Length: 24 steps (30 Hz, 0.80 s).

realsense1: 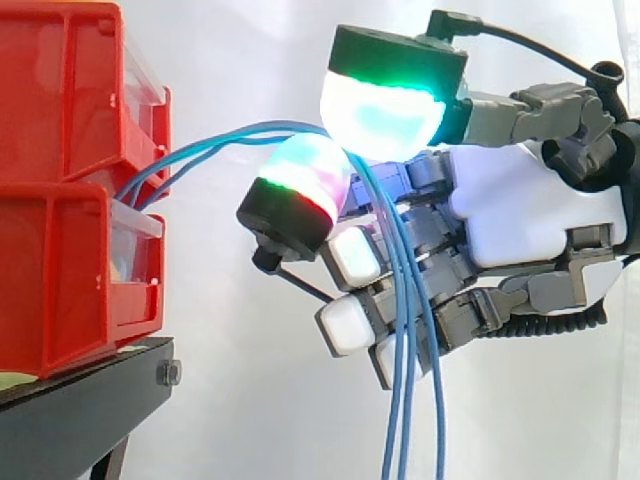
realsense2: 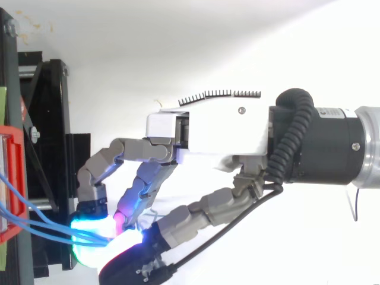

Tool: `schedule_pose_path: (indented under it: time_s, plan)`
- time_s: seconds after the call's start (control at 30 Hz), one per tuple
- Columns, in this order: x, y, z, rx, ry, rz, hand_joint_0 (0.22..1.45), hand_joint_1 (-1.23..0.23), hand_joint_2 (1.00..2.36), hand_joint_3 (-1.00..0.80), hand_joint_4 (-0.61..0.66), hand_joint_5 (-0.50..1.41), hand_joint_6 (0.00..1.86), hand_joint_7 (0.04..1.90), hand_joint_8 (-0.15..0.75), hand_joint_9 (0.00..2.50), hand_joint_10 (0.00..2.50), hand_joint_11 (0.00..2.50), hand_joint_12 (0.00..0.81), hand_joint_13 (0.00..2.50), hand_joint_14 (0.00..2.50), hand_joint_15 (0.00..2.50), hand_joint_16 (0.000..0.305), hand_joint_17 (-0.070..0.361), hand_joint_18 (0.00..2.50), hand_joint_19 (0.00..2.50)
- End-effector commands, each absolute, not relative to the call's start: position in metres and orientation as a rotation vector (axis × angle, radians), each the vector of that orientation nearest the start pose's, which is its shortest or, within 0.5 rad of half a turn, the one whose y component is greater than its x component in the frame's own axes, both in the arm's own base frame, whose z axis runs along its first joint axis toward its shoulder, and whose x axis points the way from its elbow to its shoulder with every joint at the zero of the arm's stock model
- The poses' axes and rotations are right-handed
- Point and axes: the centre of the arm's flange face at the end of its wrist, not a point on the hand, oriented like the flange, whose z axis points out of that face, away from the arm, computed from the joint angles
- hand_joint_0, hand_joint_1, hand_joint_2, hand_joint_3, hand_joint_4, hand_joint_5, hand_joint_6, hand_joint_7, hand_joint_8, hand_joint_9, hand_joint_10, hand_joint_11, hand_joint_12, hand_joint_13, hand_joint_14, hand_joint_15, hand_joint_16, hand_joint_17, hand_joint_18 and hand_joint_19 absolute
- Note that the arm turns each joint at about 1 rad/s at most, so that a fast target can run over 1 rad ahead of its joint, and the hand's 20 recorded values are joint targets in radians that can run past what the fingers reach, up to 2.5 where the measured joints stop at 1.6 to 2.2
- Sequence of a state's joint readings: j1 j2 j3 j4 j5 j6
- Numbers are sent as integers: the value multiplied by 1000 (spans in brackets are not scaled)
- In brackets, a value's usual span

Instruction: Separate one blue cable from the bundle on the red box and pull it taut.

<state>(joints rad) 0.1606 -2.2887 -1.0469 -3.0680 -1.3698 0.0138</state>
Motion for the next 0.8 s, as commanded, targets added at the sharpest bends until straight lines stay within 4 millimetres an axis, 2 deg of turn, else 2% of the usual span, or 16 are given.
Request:
schedule_pose_path:
  time_s: [0.0,0.17,0.43,0.77]
  plan:
    - [764,-31,297,1308,1268,1116,635,-867,1019,-181,89,-174,868,994,338,881,10,382,385,878,10,303,46,104,810,454]
    - [764,-32,297,1310,1266,1116,666,-899,1020,-163,93,-185,869,964,326,839,10,380,382,856,10,303,47,105,804,436]
    - [764,-32,297,1310,1266,1116,674,-917,1014,-304,129,-186,853,933,320,809,10,371,375,834,10,304,46,104,788,439]
    - [764,-32,296,1311,1267,1115,561,-709,1002,-467,173,-143,819,1024,357,941,10,367,388,897,10,310,47,106,814,472]
